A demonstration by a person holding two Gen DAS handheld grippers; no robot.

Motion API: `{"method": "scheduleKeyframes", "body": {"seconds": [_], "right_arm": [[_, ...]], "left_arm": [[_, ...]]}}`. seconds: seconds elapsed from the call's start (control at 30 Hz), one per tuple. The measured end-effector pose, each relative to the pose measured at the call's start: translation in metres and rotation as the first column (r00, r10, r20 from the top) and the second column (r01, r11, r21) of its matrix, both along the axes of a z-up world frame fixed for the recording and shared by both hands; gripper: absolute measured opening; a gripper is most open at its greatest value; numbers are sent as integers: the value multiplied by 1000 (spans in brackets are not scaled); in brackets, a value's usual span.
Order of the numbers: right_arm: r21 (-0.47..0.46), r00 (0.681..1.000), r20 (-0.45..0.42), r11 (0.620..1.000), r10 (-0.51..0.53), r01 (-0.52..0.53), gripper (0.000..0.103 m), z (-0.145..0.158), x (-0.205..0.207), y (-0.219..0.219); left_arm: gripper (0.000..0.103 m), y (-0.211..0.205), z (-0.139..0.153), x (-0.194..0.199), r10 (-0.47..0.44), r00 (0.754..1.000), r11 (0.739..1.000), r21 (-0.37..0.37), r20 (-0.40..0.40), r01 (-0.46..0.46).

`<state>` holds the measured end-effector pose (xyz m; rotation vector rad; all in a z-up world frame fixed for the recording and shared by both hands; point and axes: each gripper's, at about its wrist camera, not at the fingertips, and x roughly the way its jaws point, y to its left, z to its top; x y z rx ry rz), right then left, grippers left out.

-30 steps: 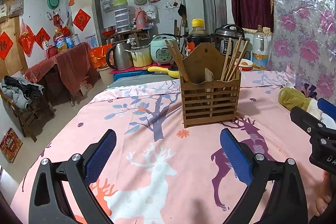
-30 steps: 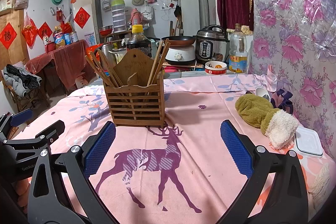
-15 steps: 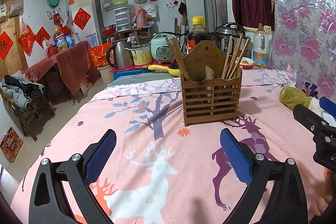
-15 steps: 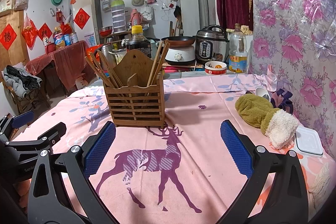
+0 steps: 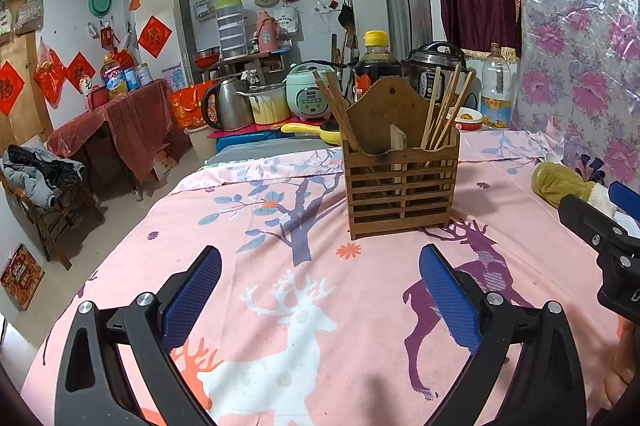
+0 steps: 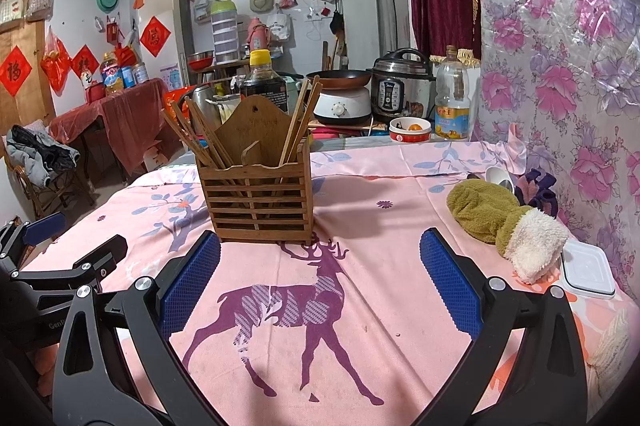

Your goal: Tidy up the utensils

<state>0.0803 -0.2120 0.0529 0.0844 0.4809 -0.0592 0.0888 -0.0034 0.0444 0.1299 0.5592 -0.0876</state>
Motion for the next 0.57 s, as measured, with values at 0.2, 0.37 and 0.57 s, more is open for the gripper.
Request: {"method": "scheduleKeyframes", "body": {"seconds": [0.2,0.37,0.57], "right_arm": [[1,1000,1,1000,-1,1,96,0,0,-1],[1,1000,2,1000,-1,1,96,0,0,-1],[11,1000,7,1000,-9,9,96,5,3,-4]], "left_arm": [[97,0,-1,1,1,1000,1000,1,-1,-1],[97,2,-1,0,-2,1000,1000,4,0,2],[97,1,0,0,-1,1000,1000,5,2,1]]}}
